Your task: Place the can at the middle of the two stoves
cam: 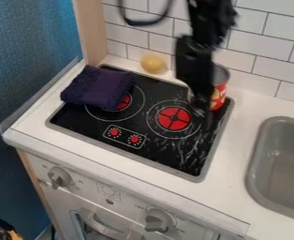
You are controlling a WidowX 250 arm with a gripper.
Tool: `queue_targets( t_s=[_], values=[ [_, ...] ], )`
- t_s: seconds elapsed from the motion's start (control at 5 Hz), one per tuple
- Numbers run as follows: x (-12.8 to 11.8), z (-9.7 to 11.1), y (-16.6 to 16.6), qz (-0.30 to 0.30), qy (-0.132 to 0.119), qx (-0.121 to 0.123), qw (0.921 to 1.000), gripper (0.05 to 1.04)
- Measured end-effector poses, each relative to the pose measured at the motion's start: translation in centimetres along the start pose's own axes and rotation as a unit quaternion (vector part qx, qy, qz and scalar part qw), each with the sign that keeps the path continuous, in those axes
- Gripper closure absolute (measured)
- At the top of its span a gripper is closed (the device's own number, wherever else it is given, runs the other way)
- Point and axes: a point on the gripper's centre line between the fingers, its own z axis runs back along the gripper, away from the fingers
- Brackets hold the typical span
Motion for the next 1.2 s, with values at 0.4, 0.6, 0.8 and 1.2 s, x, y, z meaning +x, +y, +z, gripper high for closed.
queue_targets(
  t_s=[0.4, 0.6, 0.8, 1.2],
  values=[
    [-4.7, -2.1, -1.4, -0.033, 0.009, 0.006, 0.9994, 0.083],
    [-5.6, -2.9, -2.6, -0.020, 0.004, 0.012, 0.9997, 0.083],
    [-6.1, -3.8, -4.8, 0.005, -0.006, 0.010, 0.9999, 0.084],
    [-4.3, -3.7, -9.1, 0.082, -0.017, -0.005, 0.9965, 0.084]
  ],
)
